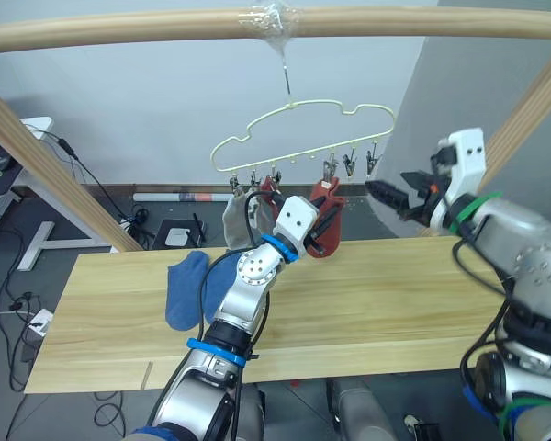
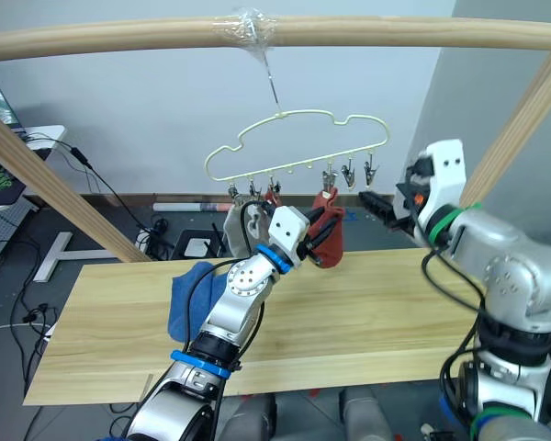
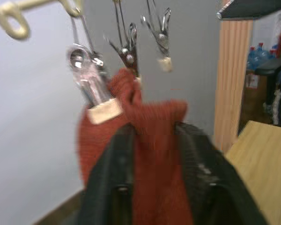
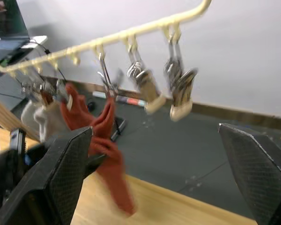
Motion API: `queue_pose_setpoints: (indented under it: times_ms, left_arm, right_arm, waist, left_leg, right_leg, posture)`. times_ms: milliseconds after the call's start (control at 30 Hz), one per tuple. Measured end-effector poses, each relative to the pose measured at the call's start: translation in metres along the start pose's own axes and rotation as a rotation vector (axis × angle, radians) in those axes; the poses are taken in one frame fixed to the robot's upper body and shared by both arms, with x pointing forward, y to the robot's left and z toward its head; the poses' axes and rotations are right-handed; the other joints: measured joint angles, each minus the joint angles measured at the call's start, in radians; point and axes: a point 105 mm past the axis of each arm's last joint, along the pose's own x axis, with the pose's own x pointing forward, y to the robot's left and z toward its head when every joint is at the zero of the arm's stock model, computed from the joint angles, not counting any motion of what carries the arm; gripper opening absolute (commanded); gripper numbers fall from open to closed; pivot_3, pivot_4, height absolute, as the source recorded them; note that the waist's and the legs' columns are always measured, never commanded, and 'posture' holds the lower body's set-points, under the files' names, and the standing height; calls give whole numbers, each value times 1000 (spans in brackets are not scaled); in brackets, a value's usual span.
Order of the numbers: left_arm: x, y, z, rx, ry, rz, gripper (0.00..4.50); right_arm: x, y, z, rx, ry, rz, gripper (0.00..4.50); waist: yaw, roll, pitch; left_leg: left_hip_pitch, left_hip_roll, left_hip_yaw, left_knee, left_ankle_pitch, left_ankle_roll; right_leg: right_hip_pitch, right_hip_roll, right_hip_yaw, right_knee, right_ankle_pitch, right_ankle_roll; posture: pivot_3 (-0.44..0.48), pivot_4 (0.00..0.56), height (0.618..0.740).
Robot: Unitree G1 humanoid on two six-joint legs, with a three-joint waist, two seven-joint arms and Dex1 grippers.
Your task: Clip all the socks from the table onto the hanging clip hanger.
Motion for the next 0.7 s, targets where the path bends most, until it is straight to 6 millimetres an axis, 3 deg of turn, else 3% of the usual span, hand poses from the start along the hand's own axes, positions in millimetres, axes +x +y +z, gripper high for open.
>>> queue_pose_setpoints:
  times_ms: [133, 233, 267, 367, 467, 600, 700]
  left_arm:
    - [-12, 8, -3, -17, 32, -4, 3700]
    - [-37, 21, 3, 43, 56, -42, 4442]
    - [-44, 27, 6, 56, 64, -47, 4442]
    - [-64, 35, 25, 94, 69, -87, 4500]
    - [-73, 35, 48, 117, 37, -120, 4500]
    - [-83, 33, 56, 97, 53, -131, 4500]
    - [-89, 36, 63, 101, 62, -116, 4500]
  right_arm:
    - [4, 6, -8, -74, -44, -29, 4500]
    - [7, 15, -22, -100, -81, -72, 4500]
    - [8, 16, -26, -102, -86, -91, 4500]
    - [16, 21, -26, -105, -154, -153, 3922]
    - [21, 25, -25, -120, -193, -182, 2887]
    - [26, 27, -27, -127, -208, -213, 2887]
    - [29, 25, -28, -126, -218, -230, 2351]
  waist:
    - [-1, 0, 0]
    - [-4, 0, 0]
    - [-3, 0, 0]
    - [3, -1, 0]
    - [15, -1, 0]
    - [24, -1, 1]
    - [30, -1, 1]
  left_leg:
    - [0, 1, 0, 0, 0, 0]
    - [0, 2, 0, -1, 0, 0]
    - [0, 2, 0, -1, 0, 0]
    - [-1, 2, 0, -1, 0, 0]
    - [-1, 2, 0, -1, 0, 0]
    - [-1, 2, 0, -1, 0, 0]
    - [-1, 2, 0, -1, 0, 0]
  right_leg:
    - [0, 1, 0, 1, 0, 0]
    - [-1, 2, 0, 1, 0, 0]
    - [-2, 2, 0, 1, 0, 0]
    - [-3, 2, 1, 1, 0, 0]
    - [-3, 1, 0, 1, 0, -1]
    - [-3, 1, 1, 1, 0, -1]
    - [-3, 2, 0, 1, 0, -1]
  posture:
    - [13, 215, 740]
    - [20, 215, 740]
    - [37, 214, 740]
    - [37, 214, 740]
    - [60, 212, 740]
    - [86, 210, 740]
    - [94, 212, 740]
